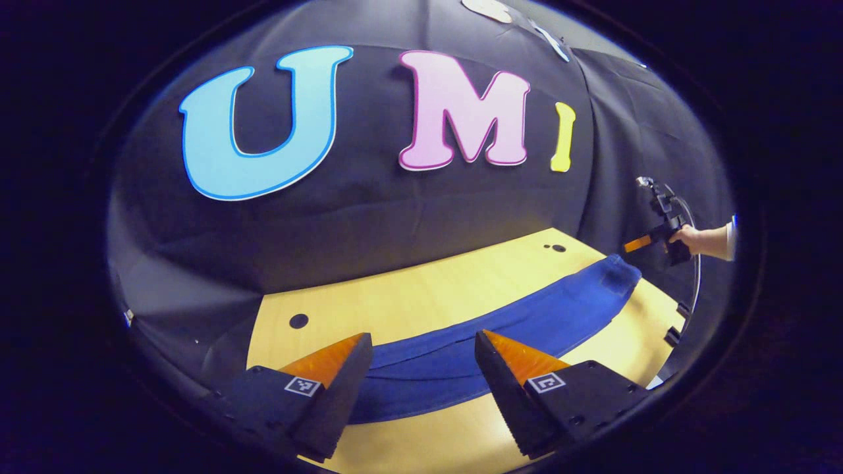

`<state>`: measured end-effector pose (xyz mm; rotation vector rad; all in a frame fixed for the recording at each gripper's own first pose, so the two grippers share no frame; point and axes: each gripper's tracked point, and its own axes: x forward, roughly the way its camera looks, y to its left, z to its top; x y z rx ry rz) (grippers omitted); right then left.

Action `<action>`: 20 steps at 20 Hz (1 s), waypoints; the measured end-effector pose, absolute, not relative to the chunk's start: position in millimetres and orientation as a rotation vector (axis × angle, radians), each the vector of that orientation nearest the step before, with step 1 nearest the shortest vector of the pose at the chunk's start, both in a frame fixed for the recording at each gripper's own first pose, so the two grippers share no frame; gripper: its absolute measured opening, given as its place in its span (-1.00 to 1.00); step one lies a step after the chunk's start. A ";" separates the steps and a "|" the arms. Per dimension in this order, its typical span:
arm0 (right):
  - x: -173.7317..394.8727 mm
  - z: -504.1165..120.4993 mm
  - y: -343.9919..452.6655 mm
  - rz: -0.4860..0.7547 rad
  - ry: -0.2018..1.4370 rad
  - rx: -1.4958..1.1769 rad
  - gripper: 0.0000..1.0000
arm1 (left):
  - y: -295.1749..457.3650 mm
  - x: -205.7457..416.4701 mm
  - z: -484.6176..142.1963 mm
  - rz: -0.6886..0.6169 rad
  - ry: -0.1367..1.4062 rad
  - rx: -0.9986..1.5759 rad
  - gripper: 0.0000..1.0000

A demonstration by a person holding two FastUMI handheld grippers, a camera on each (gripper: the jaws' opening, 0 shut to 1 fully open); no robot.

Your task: Grasp the waist and the cuffs of the jeans and fold them to make the two legs overlap; first hold the waist and fold one-third of the jeans toward the cuffs, then hold the cuffs and fold the remaining one-third in the same direction to finish folding.

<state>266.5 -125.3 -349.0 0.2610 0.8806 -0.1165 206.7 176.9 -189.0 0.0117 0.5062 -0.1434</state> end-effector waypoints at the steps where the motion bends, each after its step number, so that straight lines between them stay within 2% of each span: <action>1: 256.7 -359.5 -129.1 -0.162 0.903 0.366 0.94 | 176.1 207.3 -188.8 -0.154 0.483 -0.008 0.96; 4: 229.6 -398.3 -129.1 -0.296 0.957 0.623 0.96 | 174.0 206.7 -194.4 -0.164 0.465 -0.026 0.95; 9: 214.5 -440.2 -127.5 -0.409 1.001 0.846 0.96 | 172.2 211.2 -193.7 -0.113 0.498 -0.041 0.96; 10: 227.1 -438.9 -139.6 -0.452 0.923 0.879 0.96 | 172.9 210.8 -196.9 -0.111 0.505 -0.034 0.95; 13: 225.9 -449.5 -140.0 -0.425 0.940 0.907 0.57 | 170.8 211.7 -198.0 -0.115 0.515 -0.022 0.96; 15: 235.1 -450.5 -139.2 -0.396 0.909 0.966 -0.27 | 170.0 213.4 -200.5 -0.097 0.527 -0.019 0.96; 16: 237.2 -449.0 -140.7 -0.391 0.901 0.993 -0.59 | 167.8 213.3 -200.2 -0.092 0.528 -0.024 0.96; 20: 246.4 -430.1 -144.6 -0.383 0.821 1.040 -0.60 | 159.1 214.9 -204.4 -0.084 0.532 -0.096 0.96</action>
